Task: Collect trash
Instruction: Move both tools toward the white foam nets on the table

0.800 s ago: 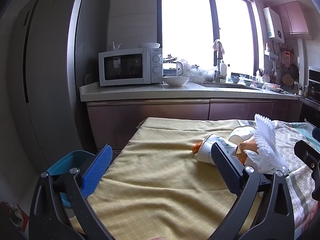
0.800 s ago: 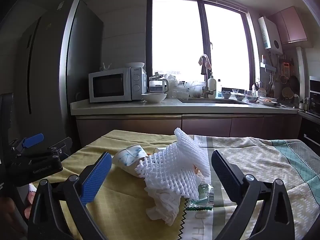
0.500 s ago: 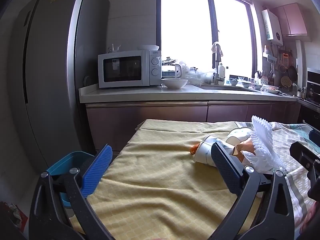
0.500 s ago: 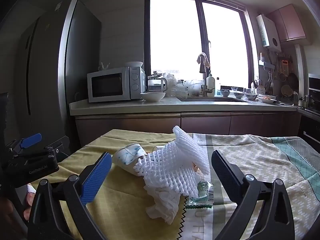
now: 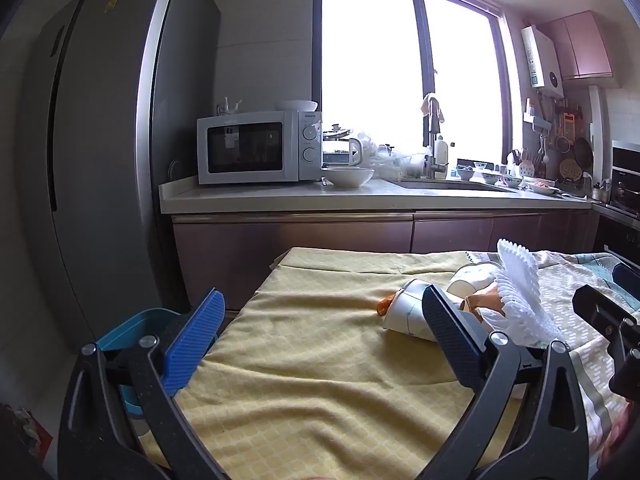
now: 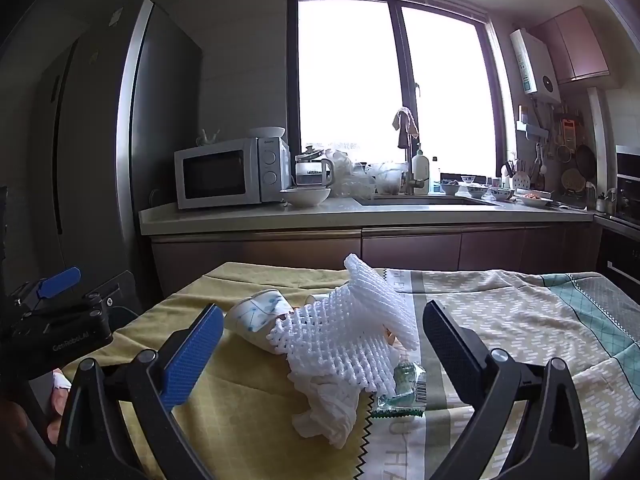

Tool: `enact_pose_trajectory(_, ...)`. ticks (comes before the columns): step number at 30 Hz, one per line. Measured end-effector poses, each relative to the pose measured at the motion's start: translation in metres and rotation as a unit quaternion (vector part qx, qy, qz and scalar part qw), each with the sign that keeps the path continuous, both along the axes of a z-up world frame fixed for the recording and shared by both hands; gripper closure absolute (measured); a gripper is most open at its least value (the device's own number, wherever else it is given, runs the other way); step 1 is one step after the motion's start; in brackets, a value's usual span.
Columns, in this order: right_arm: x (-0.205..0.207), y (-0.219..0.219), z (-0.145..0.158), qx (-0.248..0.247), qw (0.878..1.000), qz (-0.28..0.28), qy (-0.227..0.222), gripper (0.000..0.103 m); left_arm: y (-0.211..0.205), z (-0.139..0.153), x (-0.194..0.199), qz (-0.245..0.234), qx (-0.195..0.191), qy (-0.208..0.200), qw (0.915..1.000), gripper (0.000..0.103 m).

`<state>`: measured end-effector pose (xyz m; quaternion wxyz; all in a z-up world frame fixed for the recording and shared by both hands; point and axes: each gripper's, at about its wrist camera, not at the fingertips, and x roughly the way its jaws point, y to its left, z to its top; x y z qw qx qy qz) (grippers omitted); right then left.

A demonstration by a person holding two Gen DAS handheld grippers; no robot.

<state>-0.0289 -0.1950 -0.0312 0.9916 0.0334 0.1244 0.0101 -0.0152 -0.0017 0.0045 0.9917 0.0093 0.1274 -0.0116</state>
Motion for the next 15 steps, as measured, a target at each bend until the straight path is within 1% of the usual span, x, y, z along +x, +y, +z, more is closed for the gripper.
enact_pose_trajectory(15, 0.0013, 0.0006, -0.0008, 0.002, 1.0, 0.0, 0.0, 0.006, -0.0046, 0.0016, -0.0068, -0.009, 0.0, -0.011, 0.9999, 0.006)
